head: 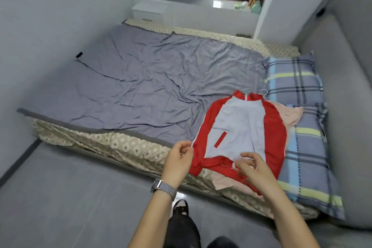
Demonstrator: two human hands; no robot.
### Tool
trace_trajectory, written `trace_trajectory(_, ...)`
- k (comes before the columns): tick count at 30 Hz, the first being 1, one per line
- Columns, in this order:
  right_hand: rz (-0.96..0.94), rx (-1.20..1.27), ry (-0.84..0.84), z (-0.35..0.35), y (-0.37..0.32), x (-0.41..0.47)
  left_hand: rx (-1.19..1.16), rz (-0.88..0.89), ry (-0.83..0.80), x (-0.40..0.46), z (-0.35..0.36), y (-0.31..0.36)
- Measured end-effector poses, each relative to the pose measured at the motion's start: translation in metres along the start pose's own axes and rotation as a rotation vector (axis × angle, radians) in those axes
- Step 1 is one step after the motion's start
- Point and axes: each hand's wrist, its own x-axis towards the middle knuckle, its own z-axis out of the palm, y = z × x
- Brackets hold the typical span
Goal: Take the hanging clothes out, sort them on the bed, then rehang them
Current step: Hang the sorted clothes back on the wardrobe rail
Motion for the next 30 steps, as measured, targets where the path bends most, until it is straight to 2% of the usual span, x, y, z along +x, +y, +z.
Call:
trace_trajectory(7,0.026,0.082,0.134,-0.015,-0.031,0.069,0.064,0.066,-0.147,0.106,0.025,0.043)
trace_trajectory(13,0.156,0.124,0.113,-0.018,-0.015,0.113,0.137,0.005,-0.175,0.155,0.043,0.043)
trace_trajectory(18,0.194,0.141,0.124,-0.057,-0.017,0.170,0.207,-0.078,-0.202,0.188,0.079,0.039)
trace_trajectory(24,0.213,0.109,0.074,-0.119,-0.011,0.263,0.182,-0.126,-0.065,0.231,0.134,0.053)
trace_trajectory(30,0.273,-0.052,0.053,-0.176,0.023,0.378,0.167,-0.168,0.004,0.287,0.207,0.052)
